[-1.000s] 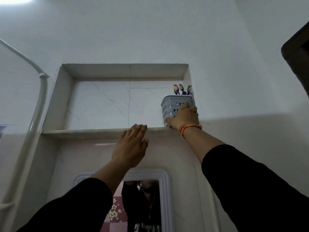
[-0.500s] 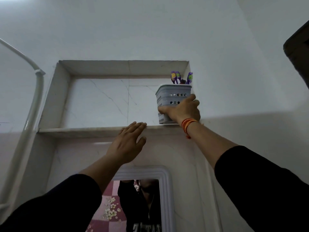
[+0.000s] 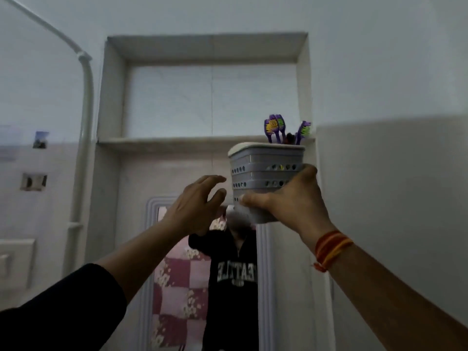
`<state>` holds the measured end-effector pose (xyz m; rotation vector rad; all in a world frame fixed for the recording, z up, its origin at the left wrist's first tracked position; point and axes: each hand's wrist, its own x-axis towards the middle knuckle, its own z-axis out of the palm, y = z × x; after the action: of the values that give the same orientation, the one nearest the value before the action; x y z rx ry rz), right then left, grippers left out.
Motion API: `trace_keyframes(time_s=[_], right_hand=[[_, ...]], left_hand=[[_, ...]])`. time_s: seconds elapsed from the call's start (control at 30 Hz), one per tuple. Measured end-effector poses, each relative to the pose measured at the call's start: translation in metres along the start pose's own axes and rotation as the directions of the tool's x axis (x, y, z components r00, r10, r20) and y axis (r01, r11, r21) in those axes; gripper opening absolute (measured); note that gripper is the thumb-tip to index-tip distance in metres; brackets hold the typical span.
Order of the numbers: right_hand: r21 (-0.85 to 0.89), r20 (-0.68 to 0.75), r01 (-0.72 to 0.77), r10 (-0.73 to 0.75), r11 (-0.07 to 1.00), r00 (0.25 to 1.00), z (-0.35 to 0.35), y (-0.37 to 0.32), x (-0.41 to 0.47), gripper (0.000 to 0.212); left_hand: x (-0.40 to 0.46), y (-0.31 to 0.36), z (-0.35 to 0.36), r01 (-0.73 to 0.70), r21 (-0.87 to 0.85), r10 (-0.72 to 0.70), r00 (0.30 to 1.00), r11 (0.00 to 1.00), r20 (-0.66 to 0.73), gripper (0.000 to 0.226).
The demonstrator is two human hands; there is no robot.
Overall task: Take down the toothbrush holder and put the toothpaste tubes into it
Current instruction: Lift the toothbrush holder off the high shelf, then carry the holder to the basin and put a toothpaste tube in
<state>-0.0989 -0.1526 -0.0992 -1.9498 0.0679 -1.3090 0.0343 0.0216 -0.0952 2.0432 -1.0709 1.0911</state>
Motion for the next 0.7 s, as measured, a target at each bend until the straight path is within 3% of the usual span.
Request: trace_keyframes(time_s=[0.23,0.33,0.53,0.7], right_hand=[[0.014,0.054,-0.192,0.191,0.981,0.980,0.053,0.106,-0.125,0.128],[0.039,0.034,-0.243,0.242,0.969,0.970,0.078,0.149,-0.182,0.132],[-0.075,-0.010,-0.419,0.420,0.905,0.908,0.117,0.228,-0.294,0.132],[-0.136,-0.058,-0.562,0.559,0.816,0.827,0.134,0.273,-0.373,0.132]], left_hand=[[-0.121,-0.029,0.055,0.081,-0.168,-0.050,0.983,0.982,0.177,0.028],[-0.173,-0.051,0.090,0.175,-0.146,-0.126,0.948,0.974,0.293,0.026],[-0.282,-0.105,0.163,0.305,-0.005,-0.222,0.705,0.952,0.673,0.034],[-0.348,-0.147,0.222,0.298,0.112,-0.232,0.403,0.948,0.885,0.035]])
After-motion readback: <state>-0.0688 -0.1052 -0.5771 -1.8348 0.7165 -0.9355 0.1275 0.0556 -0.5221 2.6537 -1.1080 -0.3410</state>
